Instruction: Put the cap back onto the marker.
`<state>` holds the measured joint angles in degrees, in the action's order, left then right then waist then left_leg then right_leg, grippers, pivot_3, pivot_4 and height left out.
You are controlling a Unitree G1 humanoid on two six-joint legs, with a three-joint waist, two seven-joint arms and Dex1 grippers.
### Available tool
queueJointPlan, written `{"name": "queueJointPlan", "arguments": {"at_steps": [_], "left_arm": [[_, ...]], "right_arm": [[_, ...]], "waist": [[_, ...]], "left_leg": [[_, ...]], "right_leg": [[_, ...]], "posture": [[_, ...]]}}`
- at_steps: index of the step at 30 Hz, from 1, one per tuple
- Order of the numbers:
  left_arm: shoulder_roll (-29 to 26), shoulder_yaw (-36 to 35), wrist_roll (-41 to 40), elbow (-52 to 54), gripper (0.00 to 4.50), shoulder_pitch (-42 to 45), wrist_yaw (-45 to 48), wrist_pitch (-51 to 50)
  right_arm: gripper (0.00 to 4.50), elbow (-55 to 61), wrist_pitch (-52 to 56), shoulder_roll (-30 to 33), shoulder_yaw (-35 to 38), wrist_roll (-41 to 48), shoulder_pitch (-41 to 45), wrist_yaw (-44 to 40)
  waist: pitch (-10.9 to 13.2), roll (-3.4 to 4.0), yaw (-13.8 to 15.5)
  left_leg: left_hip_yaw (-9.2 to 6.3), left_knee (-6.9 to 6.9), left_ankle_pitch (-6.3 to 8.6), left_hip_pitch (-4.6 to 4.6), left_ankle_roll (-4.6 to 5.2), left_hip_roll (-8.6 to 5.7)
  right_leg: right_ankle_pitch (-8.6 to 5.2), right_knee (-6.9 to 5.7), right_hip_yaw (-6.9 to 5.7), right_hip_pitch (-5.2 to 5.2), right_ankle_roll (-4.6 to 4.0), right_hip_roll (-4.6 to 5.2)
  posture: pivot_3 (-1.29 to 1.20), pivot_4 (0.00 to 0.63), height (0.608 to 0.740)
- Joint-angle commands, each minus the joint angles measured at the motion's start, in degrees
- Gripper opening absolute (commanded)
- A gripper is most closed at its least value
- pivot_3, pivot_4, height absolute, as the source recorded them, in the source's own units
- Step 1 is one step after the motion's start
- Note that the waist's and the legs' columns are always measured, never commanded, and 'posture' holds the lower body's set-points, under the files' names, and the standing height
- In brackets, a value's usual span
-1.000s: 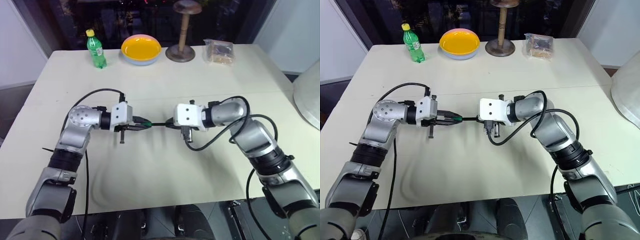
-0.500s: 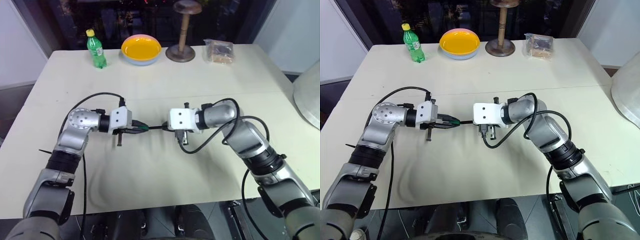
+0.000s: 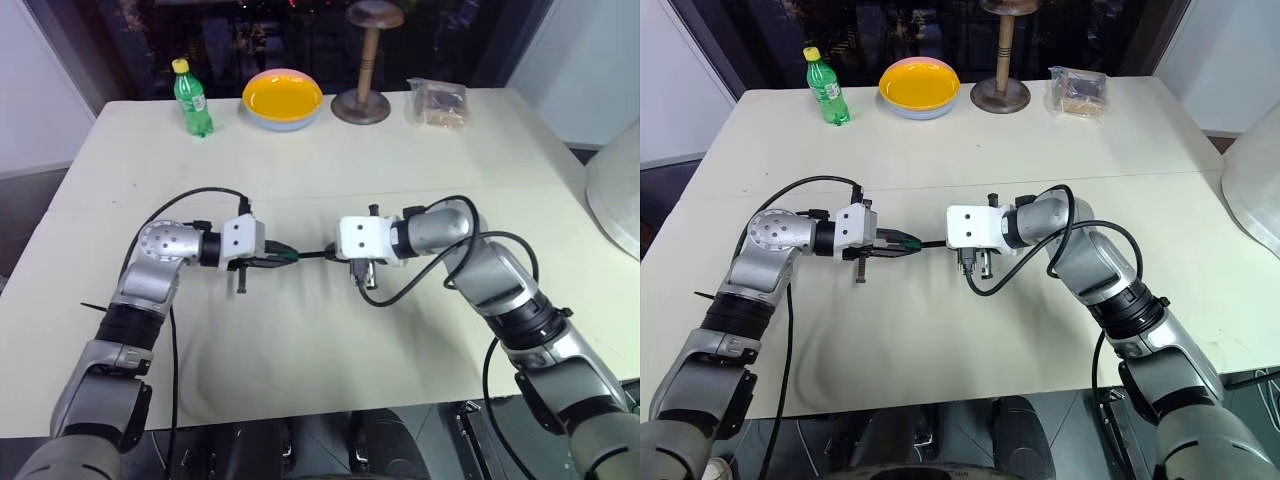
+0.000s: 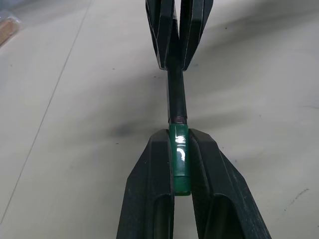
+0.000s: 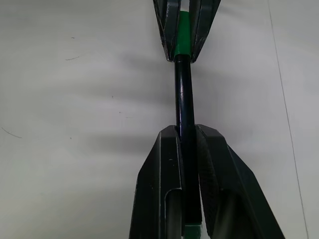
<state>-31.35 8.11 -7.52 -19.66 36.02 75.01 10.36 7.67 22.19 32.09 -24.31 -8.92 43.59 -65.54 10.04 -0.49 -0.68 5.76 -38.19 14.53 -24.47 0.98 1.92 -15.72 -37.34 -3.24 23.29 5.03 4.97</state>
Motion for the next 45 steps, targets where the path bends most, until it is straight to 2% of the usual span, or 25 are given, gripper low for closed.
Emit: {"name": "queueJointPlan", "arguments": {"at_steps": [1, 17, 45], "left_arm": [[1.55, -0.92, -2.9, 3.25, 0.0, 0.78, -1.32, -0.29], [3.01, -0.59, -4.91, 4.72, 0.0, 1.55, 0.01, -1.81], [5.28, 0.83, -3.78, 5.03, 0.0, 4.52, -0.08, -2.38]], "right_arm": [[0.04, 4.11, -1.15, -2.55, -1.04, 2.71, 0.96, -1.03], [0.04, 4.14, -0.83, -3.1, -0.95, 3.14, 0.83, -1.45], [0.04, 3.67, -1.09, -4.15, -1.06, 2.65, 0.95, -2.12]], "waist": [[0.0, 0.0, 0.0], [0.0, 0.0, -0.01], [0.0, 0.0, 0.0]], "left_leg": [[0.0, 0.0, 0.0, 0.0, 0.0, 0.0], [0.0, 0.0, 0.0, 0.0, 0.0, 0.0], [0.0, 0.0, 0.0, 0.0, 0.0, 0.0]], "right_leg": [[0.0, 0.0, 0.0, 0.0, 0.0, 0.0], [0.0, 0.0, 0.0, 0.0, 0.0, 0.0], [0.0, 0.0, 0.0, 0.0, 0.0, 0.0]], "posture": [[0.0, 0.15, 0.74], [0.0, 0.15, 0.74], [0.0, 0.15, 0.74]]}}
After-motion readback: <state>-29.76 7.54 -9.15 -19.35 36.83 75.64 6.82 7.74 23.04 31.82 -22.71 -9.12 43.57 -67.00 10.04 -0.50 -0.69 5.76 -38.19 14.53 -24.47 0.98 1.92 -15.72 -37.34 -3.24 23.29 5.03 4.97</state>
